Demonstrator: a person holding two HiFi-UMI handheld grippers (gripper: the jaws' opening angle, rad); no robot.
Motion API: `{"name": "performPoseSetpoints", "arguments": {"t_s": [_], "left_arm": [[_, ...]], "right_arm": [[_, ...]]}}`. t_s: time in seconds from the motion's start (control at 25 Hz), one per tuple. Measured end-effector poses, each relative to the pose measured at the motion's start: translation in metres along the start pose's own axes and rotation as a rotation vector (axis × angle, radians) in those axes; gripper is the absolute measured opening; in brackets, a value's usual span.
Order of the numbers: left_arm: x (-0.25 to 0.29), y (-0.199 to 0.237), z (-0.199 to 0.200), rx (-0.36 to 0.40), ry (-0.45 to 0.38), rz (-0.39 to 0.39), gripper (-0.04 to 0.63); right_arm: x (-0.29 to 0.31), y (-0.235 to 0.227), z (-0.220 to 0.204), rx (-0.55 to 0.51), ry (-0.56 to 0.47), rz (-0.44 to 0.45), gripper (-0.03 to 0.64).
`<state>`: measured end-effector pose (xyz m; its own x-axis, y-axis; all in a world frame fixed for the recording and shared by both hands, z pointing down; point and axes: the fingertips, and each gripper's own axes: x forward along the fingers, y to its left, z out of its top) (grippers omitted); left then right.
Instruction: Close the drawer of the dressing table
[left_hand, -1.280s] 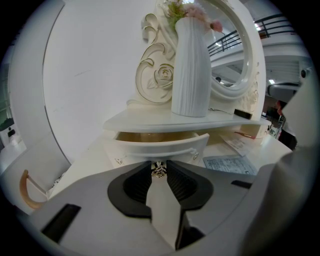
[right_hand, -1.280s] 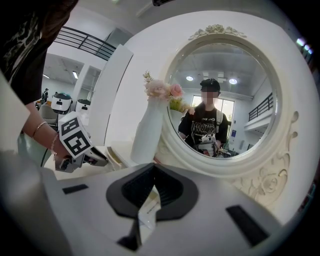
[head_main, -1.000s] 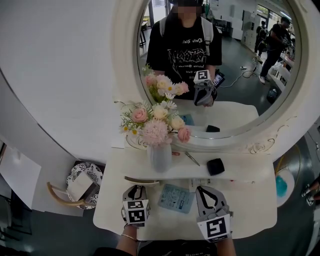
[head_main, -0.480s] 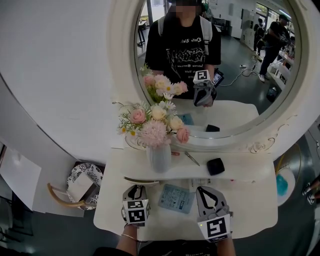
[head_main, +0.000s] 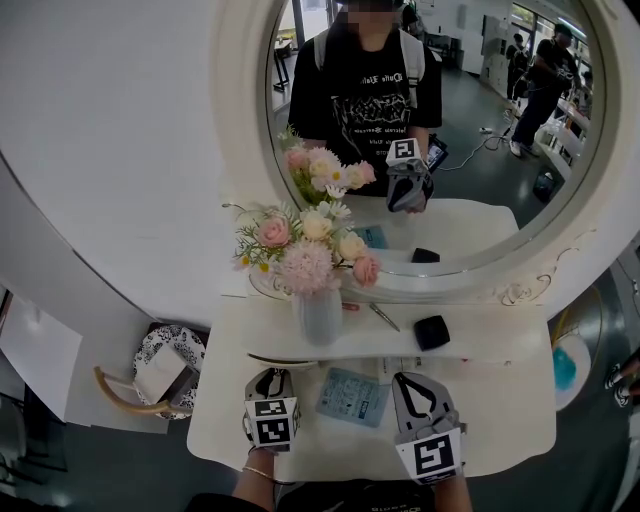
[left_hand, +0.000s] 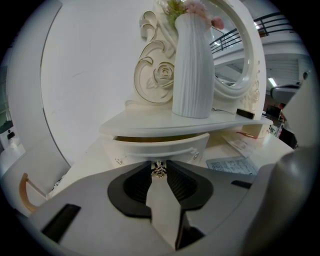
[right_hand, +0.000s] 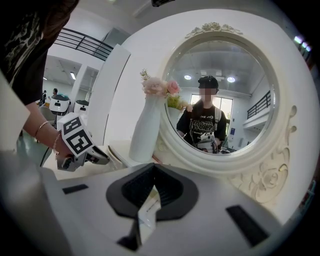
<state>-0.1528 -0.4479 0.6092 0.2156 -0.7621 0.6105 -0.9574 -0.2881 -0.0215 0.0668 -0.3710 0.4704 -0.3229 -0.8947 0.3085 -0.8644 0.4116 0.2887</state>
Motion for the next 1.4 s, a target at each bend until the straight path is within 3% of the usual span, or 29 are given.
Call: {"name": "performPoseSetpoints", "arguments": {"t_s": [1.4], "left_arm": [[0.0042,0.0002,0.0054,0.004,-0.004,0.000,0.103]], "right_arm": [[0.0012,0.0020,0.0009,-0.013,0.012,0.019,0.011]]}}
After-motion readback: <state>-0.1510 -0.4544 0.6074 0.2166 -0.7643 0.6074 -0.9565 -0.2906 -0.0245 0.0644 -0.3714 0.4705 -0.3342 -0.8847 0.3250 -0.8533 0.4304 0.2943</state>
